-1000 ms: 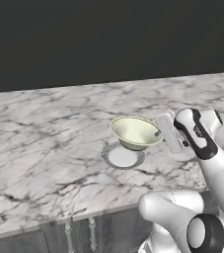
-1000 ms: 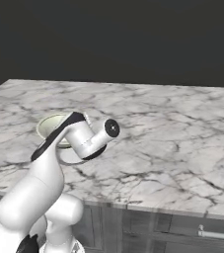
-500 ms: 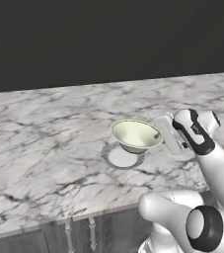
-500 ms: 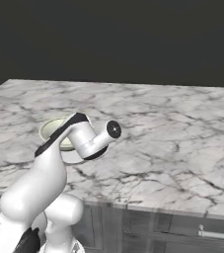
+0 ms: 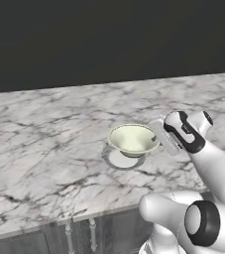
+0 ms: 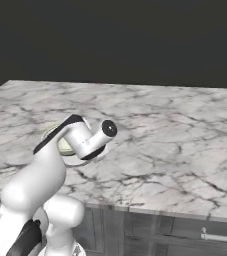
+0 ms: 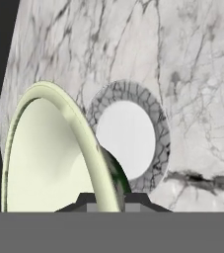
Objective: Move the bowls from the cabinet to the plates on the dining table.
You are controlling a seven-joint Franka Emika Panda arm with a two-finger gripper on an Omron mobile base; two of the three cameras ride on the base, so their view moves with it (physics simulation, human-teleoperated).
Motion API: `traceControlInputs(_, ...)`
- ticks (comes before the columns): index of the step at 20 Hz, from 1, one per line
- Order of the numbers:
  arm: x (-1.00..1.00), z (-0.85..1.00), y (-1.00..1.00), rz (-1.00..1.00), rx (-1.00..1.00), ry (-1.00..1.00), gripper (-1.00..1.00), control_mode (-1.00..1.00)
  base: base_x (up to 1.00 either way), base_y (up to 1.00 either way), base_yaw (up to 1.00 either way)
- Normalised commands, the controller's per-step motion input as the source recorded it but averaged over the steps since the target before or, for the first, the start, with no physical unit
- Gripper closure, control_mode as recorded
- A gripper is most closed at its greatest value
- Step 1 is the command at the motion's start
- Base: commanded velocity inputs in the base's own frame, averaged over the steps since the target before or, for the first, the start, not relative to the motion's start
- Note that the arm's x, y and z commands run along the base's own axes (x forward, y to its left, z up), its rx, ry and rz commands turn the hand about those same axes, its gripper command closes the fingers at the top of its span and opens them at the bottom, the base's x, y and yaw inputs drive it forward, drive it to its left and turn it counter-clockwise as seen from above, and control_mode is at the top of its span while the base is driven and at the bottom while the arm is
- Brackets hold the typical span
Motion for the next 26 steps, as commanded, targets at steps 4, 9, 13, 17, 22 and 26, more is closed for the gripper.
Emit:
traceControlInputs(4,0.13,-0.21,0.07,0.00,-0.11,0.00,1.00,-1.00,0.00,0.00,0.00)
traceControlInputs(9,0.12,-0.17,0.02,0.00,-0.07,0.00,1.00,-1.00,0.00,0.00,0.00)
traceControlInputs(13,0.08,-0.14,0.00,0.00,-0.04,0.00,1.00,-1.00,0.00,0.00,0.00)
traceControlInputs(17,0.11,-0.11,0.00,0.00,0.00,0.00,1.00,-1.00,0.00,0.00,0.00)
traceControlInputs(22,0.17,-0.10,0.03,-0.01,0.00,0.00,1.00,-1.00,0.00,0.00,0.00)
traceControlInputs(26,0.17,-0.16,0.06,-0.01,0.00,0.00,1.00,-1.00,0.00,0.00,0.00)
